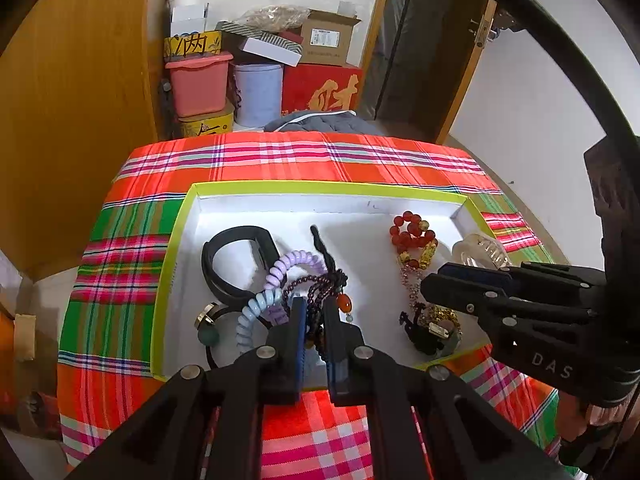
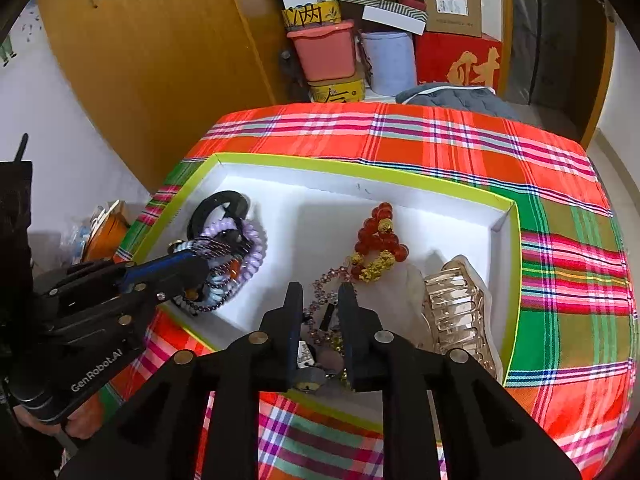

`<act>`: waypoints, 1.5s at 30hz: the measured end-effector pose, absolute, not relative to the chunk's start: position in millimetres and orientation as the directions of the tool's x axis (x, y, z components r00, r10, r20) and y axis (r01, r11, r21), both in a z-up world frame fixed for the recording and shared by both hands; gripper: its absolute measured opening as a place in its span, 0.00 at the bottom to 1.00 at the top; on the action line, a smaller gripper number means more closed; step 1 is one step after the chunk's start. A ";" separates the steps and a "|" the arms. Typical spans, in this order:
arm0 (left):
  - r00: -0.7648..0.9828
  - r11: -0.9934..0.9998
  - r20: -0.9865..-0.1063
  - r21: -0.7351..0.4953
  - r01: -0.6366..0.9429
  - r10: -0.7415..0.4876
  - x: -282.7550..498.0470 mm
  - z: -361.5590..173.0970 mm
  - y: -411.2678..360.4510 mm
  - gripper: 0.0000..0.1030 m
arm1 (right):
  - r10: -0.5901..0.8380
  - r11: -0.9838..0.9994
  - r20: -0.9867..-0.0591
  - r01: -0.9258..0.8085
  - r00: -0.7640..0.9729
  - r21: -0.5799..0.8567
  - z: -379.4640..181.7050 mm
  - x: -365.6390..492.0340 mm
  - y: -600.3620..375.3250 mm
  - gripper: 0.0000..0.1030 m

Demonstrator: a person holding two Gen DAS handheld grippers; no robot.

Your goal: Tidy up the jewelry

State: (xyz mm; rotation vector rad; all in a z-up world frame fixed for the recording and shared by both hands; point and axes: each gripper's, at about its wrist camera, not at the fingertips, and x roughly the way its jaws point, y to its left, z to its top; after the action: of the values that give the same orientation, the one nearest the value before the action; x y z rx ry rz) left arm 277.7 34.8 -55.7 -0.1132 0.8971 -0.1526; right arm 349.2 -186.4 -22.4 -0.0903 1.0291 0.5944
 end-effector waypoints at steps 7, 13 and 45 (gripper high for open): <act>0.618 0.981 -0.764 -0.174 0.084 -0.189 270.1 -49.2 36.5 0.14 | 0.424 0.842 -0.818 -0.502 0.390 0.197 -11.9 339.8 -191.8 0.18; 0.639 0.979 -0.744 -0.192 0.074 -0.194 257.1 -35.9 40.5 0.38 | 0.424 0.846 -0.809 -0.497 0.407 0.193 -0.8 328.8 -201.0 0.19; 0.644 0.987 -0.762 -0.146 -0.063 -0.072 103.7 -4.1 27.2 0.39 | 0.403 0.859 -0.773 -0.495 0.490 0.134 46.3 195.6 -258.2 0.30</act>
State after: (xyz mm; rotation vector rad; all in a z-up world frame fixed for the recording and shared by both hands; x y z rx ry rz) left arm 103.7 27.2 -4.1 -0.1654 0.8726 -0.0047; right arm 195.6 -258.2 46.3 -0.1117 0.9077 0.5465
